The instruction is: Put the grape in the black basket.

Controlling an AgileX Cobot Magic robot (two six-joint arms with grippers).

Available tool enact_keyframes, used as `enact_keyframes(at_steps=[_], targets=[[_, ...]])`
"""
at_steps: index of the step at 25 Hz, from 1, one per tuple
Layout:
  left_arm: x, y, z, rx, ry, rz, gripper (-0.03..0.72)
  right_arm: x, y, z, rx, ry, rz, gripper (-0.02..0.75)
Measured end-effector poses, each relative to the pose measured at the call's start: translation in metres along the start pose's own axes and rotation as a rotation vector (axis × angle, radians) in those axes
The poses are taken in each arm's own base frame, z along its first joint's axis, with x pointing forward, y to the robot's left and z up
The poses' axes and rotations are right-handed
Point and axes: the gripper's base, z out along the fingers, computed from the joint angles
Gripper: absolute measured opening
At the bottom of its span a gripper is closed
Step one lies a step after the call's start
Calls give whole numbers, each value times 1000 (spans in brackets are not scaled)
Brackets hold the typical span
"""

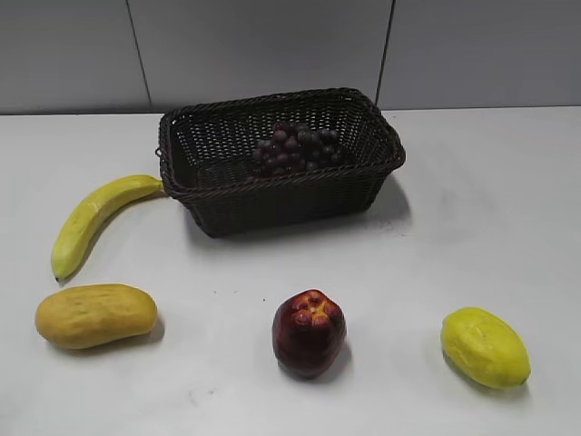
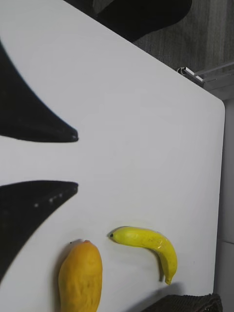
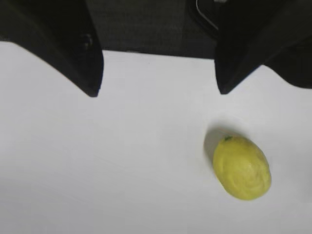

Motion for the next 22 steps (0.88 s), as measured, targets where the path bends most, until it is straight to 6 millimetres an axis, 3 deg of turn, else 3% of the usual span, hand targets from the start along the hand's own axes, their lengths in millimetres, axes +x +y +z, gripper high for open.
enact_keyframes(at_steps=[10, 22], targets=[[0, 0, 0, 0, 0, 0, 217, 26, 1, -36, 5, -282, -3, 524], [0, 0, 0, 0, 0, 0, 217, 27, 0, -37, 12, -294, 1, 519]])
